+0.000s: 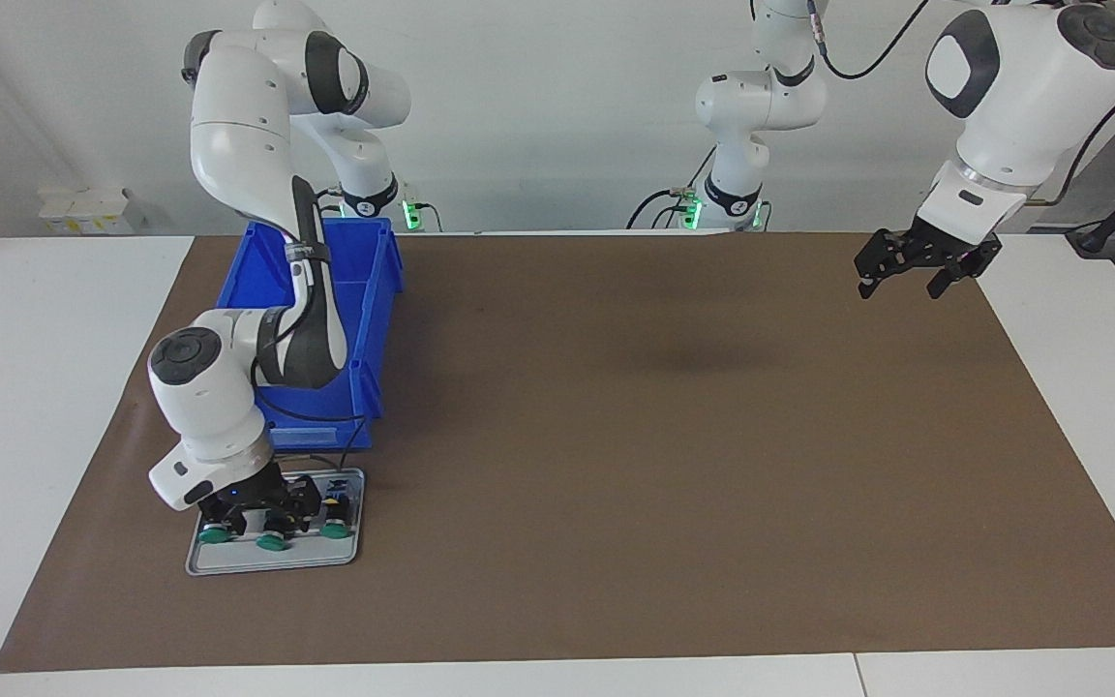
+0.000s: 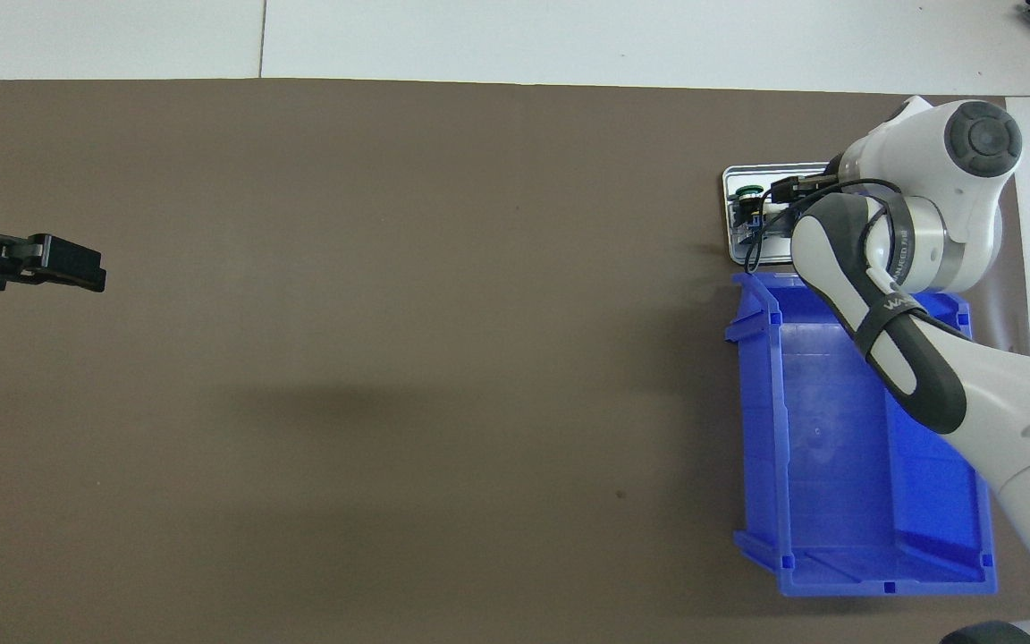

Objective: Place and press button with both arms
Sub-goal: 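Grasp one green push button from the metal tray with the right gripper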

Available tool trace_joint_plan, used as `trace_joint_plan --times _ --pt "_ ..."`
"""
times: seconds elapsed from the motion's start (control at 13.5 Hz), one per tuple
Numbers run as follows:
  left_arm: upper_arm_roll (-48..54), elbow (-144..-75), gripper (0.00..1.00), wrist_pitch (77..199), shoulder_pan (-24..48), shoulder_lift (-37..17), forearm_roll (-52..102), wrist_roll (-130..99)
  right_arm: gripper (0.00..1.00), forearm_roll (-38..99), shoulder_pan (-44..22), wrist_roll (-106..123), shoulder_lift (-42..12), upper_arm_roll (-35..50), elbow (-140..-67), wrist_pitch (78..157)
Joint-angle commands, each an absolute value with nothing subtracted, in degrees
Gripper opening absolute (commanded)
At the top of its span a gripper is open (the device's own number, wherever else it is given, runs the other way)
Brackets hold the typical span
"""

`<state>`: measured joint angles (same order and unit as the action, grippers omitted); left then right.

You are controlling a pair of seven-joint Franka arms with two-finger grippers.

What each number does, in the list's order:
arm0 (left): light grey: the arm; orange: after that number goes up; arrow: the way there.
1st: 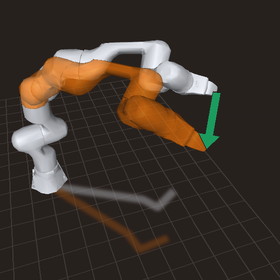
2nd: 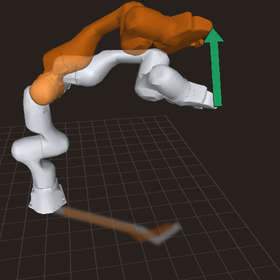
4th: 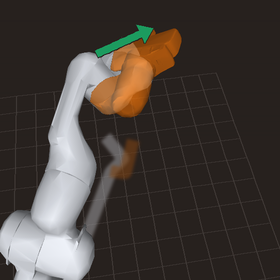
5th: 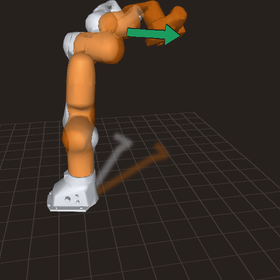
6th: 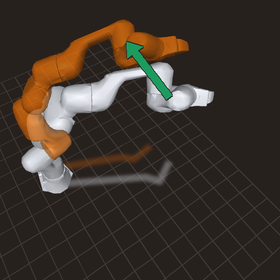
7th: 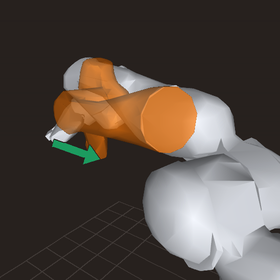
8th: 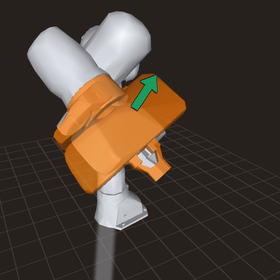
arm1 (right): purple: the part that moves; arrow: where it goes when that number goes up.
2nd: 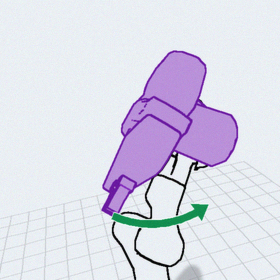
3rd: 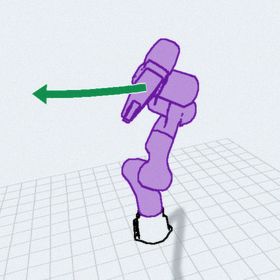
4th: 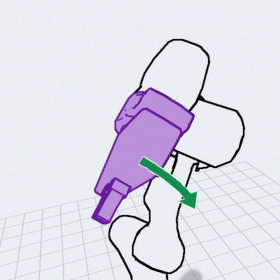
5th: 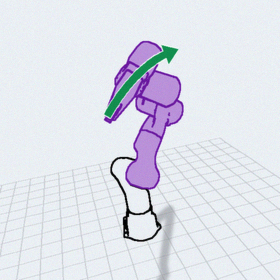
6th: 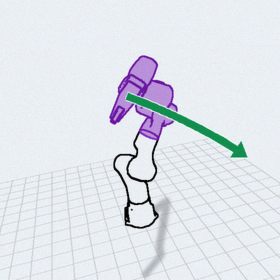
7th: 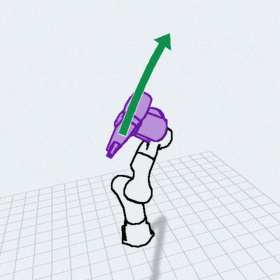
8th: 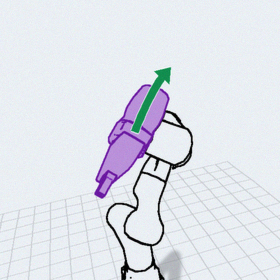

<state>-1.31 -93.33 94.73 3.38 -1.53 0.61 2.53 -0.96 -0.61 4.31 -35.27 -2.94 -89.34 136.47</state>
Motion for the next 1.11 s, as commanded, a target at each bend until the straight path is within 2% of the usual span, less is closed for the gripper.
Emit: trace_joint_plan --times 0.0,0.15,0.3,0.37,0.44,0.52,0.59,0.89,1.04 --pt "-0.88 -94.66 1.00 95.01 2.81 -0.35 -0.44 2.46 0.93 0.53 0.44 7.56 -32.26 -2.11 -92.64 134.66" --pt "-0.88 -94.66 1.00 94.92 2.81 -0.35 -0.44 2.46 0.92 0.53 0.53 7.82 -31.64 -2.11 -93.51 133.07" --pt "-0.88 -94.66 1.00 94.92 2.81 -0.35 -0.44 2.46 0.84 0.53 1.32 10.27 -30.94 -2.02 -95.27 133.07" --pt "-0.88 -94.66 1.00 94.92 2.81 -0.35 -0.44 2.46 0.77 0.53 1.49 10.89 -30.94 -2.02 -95.36 133.15" --pt "-0.88 -94.66 1.00 94.92 2.81 -0.35 -0.44 2.46 0.65 0.53 1.58 11.16 -30.85 -2.02 -95.36 133.33" --pt "-0.88 -94.66 1.00 94.92 2.81 -0.35 -0.44 2.46 0.42 0.53 1.58 11.08 -30.94 -2.02 -95.45 133.68" --pt "-0.88 -94.66 1.00 94.92 2.81 -0.35 -0.44 2.46 0.00 0.61 1.41 10.64 -30.94 -2.02 -95.36 133.77" --pt "-0.88 -94.66 1.00 94.92 2.81 -0.35 -0.53 2.46 0.00 2.82 -0.26 5.13 -31.20 -2.11 -89.49 130.88" --pt "-0.88 -94.66 1.00 94.92 2.81 -0.35 -0.53 2.46 0.00 1.76 -2.36 -3.91 -30.59 -2.98 -85.28 126.16"
